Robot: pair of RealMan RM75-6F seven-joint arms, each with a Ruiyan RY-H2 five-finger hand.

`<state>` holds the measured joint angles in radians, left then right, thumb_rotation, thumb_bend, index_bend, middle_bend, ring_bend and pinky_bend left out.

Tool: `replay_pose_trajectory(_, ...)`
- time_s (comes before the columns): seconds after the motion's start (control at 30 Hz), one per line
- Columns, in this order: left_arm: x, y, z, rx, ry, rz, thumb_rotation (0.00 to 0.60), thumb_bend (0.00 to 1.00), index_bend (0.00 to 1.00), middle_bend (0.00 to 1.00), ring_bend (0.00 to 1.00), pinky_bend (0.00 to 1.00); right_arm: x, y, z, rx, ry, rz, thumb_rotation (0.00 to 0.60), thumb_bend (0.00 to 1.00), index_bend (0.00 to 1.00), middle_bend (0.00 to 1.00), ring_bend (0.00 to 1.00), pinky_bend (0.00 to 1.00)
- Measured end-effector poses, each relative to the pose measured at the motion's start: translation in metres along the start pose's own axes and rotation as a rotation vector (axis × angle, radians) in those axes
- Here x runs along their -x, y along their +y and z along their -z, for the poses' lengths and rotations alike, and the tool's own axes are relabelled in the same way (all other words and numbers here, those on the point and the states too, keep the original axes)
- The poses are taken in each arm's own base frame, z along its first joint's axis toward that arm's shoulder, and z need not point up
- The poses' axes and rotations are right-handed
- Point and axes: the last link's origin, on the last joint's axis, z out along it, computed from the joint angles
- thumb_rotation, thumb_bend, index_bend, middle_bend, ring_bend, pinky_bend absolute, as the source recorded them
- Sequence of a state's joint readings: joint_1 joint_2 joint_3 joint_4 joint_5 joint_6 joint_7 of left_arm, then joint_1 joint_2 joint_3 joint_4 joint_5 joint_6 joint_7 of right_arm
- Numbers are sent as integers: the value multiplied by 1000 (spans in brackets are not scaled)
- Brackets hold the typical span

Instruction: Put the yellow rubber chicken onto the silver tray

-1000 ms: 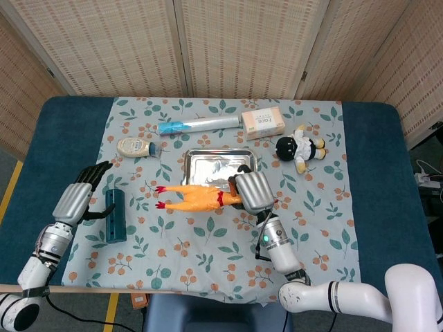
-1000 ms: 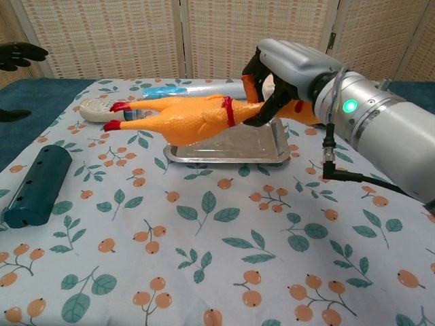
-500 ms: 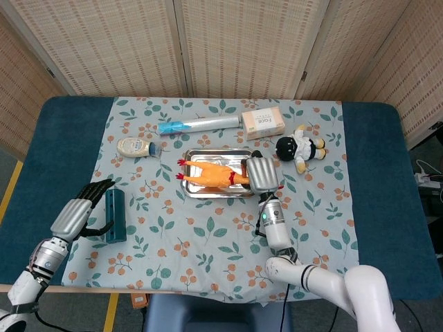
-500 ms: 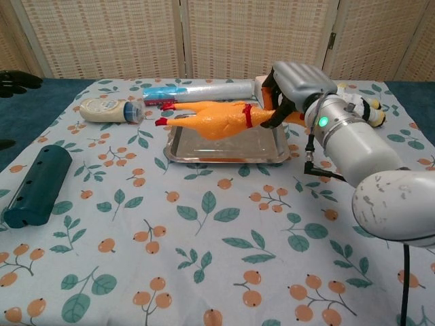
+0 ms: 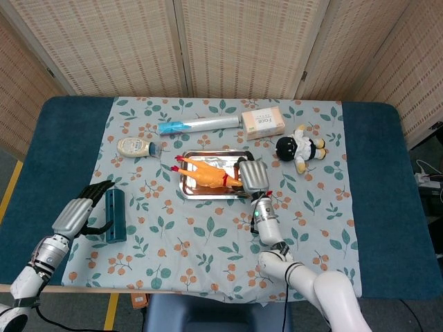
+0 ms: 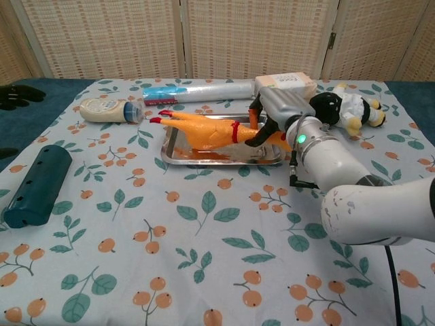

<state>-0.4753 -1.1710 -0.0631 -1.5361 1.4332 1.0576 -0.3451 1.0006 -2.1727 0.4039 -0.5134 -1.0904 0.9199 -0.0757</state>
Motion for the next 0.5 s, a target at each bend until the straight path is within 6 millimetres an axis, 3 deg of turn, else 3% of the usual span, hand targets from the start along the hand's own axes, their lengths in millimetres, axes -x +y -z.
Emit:
replay_pose_trajectory(0.07, 0, 0, 0, 0, -3, 1, 600, 335, 0, 0, 0, 0, -2, 4, -1, 0, -11, 10, 600, 264, 105, 58, 86, 445)
replay_pose_trajectory(0.17, 0, 1, 1, -1, -7, 4, 600, 335, 0, 0, 0, 0, -5, 8, -3, -4, -34, 17, 600, 234, 29, 6, 39, 381)
replay_pose_trajectory(0.5, -1, 0, 4, -12, -8, 24, 600, 335, 0, 0, 0, 0, -23, 15, 4, -29, -69, 17, 600, 169, 0, 0, 0, 301)
